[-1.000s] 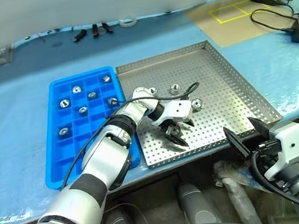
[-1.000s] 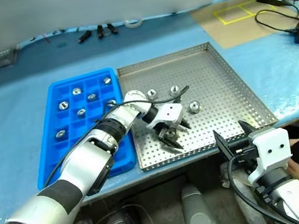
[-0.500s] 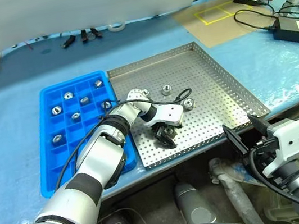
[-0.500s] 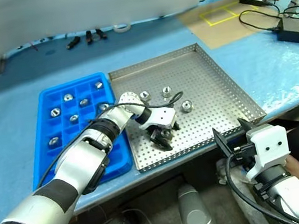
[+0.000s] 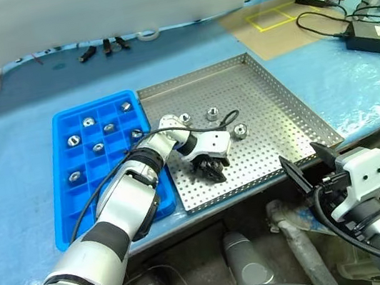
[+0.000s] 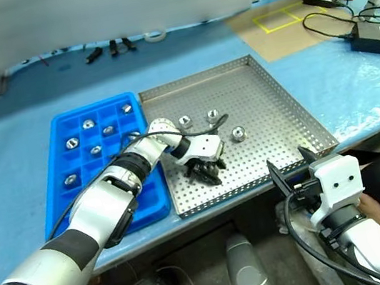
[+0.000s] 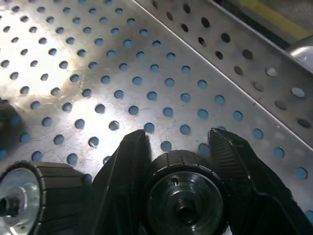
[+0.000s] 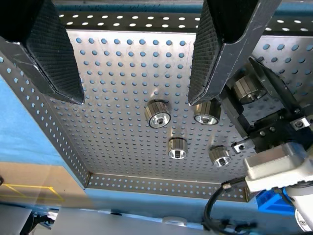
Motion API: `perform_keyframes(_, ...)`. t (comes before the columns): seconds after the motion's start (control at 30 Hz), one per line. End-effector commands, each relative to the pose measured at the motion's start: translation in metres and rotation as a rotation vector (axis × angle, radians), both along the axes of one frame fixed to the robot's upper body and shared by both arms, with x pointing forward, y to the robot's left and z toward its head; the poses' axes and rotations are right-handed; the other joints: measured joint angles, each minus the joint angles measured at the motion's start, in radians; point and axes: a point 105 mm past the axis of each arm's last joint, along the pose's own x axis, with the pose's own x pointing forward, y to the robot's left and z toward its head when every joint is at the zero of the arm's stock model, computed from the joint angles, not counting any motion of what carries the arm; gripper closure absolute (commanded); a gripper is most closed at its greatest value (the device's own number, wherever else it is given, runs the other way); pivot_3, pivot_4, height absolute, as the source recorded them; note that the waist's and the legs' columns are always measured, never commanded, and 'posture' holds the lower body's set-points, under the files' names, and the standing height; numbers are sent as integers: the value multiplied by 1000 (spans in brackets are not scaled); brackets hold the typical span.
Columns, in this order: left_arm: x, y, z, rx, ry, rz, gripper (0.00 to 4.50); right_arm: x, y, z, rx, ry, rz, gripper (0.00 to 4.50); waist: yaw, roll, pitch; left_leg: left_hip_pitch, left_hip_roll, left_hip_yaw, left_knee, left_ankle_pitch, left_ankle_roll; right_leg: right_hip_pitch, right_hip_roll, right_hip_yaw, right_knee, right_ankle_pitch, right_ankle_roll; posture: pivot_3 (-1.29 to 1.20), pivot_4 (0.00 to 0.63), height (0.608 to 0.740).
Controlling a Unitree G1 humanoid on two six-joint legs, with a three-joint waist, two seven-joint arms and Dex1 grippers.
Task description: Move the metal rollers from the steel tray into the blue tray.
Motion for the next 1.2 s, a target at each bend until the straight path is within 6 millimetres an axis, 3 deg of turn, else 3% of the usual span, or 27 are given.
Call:
perform_keyframes(0.03,2,-10,42,-167,20,-29,2782,3,2,8,-14,-29,38,922,-2,0,0,-1,0,0,0,0,0,0,0,-1,0,0,0,-693,150,740)
perform_keyframes(0.23,5,6,75,-318,53,-15,2782,20,17,26,-24,-78,182,922,7,0,0,-2,2,0,0,0,1,0,0,-6,0,0,0,-558,150,740)
perform_keyframes(0.43,15,41,81,-392,9,182,2782,52,33,33,-37,-73,372,922,48,1,0,0,4,-1,2,0,0,3,0,-10,3,0,-1,-339,150,740)
perform_keyframes(0.6,14,80,79,-441,-51,406,2782,79,56,39,-44,-69,570,922,156,3,2,0,7,-2,1,4,1,0,2,-11,9,0,-1,-124,150,740)
perform_keyframes(0.73,17,113,74,-464,-125,641,2782,93,77,42,-48,-66,716,922,276,5,3,-1,14,0,0,5,-1,-2,4,-12,11,0,-2,34,150,740)
perform_keyframes(0.9,-8,140,68,-478,-123,798,2782,104,99,43,-47,-67,850,922,400,6,3,-1,14,1,-4,8,-5,-4,5,-13,13,-1,-4,174,150,740)
perform_keyframes(1.0,-25,150,66,-477,-110,851,2782,105,109,41,-47,-63,914,922,445,6,3,-3,14,1,-5,8,-6,-5,4,-14,14,-1,-4,227,150,740)
perform_keyframes(1.2,-43,166,58,-442,-93,952,2782,101,127,39,-35,-52,1011,922,472,6,3,0,15,0,-12,12,-18,-7,5,-14,15,-1,-4,296,150,740)
